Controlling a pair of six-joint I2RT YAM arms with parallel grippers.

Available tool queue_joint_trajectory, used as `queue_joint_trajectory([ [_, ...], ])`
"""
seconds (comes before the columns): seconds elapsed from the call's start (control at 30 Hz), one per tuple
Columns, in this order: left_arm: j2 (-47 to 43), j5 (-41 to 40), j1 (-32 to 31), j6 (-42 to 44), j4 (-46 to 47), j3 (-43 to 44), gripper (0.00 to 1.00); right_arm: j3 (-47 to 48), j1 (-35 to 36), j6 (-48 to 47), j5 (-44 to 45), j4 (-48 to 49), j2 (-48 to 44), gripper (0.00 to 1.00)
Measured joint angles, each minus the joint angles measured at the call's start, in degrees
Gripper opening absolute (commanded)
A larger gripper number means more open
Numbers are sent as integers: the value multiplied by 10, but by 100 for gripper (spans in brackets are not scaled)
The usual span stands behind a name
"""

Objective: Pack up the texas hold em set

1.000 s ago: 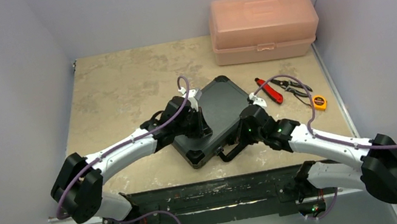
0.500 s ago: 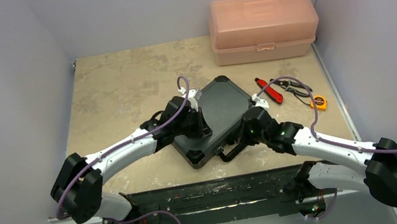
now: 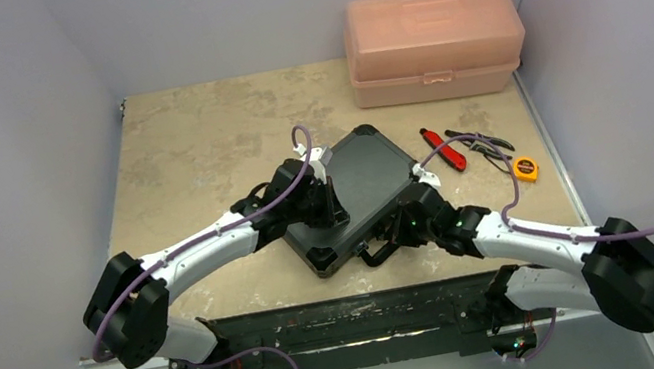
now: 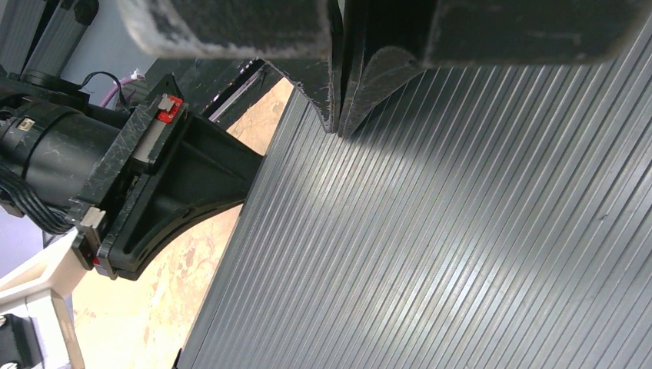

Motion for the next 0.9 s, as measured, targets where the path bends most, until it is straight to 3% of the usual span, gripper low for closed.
queue_joint_trajectory([
  [0.9, -1, -4, -2, 0, -1, 0, 0, -4, 0, 1, 0, 38, 35, 3],
])
